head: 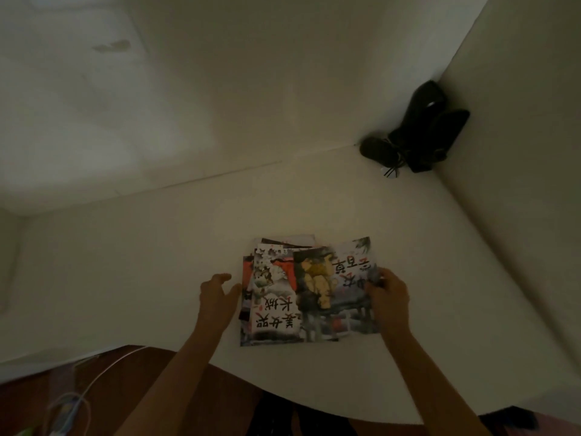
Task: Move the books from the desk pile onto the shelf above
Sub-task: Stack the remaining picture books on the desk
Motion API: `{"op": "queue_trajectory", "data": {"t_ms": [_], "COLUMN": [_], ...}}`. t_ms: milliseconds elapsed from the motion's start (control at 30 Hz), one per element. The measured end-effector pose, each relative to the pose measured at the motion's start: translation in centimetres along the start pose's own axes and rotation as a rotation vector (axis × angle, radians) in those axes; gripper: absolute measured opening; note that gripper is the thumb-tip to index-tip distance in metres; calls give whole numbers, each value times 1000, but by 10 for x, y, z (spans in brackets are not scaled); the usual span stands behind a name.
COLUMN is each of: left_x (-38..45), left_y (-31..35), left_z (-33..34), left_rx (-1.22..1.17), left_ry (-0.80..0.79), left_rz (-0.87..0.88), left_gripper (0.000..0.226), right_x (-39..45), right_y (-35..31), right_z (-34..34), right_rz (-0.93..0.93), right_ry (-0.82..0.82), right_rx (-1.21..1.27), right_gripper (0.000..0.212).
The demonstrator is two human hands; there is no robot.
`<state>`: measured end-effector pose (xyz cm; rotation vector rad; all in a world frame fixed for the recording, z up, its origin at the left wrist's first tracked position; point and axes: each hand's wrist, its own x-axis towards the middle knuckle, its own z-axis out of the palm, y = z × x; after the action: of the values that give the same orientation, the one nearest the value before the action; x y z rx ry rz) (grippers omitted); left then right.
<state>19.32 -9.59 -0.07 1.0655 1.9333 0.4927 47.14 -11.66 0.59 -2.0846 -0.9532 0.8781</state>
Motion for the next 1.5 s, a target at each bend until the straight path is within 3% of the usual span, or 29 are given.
{"op": "queue_trajectory", "data": {"t_ms": [133,233,267,333,467,500,600,700,800,967,1100,1167,1233,1333,1500], "left_x": [0,0,0,1,0,0,0,2,0,-5,-1,5,-3,-9,-7], "left_y": [0,3,4,6,17,21,26,29,32,30,12,-4,4,15,28], "left_z": [-4,-2,-1,-1,8,11,24,29,28,30,44,51,42,27,11], "left_rx": [-4,-14,-14,-23,-42,-41,-31,55,80,4,-9,12,-14,-77,-36], "left_ry": [-17,-40,-41,-29,-30,-45,-66,-62,-82,-208,-298,-300,-271,-219,-255], "left_rz": [14,14,18,22,67,57,21,18,19,73,79,69,61,10,6], "left_gripper": [31,29,29,29,27,28,12,24,22,4,42,47,42,15,9], "right_x": [18,10,3,-1,5,3,-10,-21,-23,-23,-23,-26,-28,-25,-4], "right_y": [-40,-73,-79,-81,-43,-32,-11,-7,-10,-6,-1,3,10,19,9], "right_z": [-11,34,50,68,41,33,26,38,48,46,32,27,21,5,-20], "right_rz": [-419,-1022,-1057,-799,-202,-105,61,130,224,331,378,338,308,324,135], "right_ry": [-426,-431,-514,-635,-314,-261,-242,-233,-186,-176,-174,-173,-150,-120,-139], "right_rx": [-463,-871,-916,-955,-537,-427,-226,-124,7,195,243,221,201,271,215], "right_gripper": [32,34,38,44,16,9,18,23,44,27,18,19,18,18,21]}}
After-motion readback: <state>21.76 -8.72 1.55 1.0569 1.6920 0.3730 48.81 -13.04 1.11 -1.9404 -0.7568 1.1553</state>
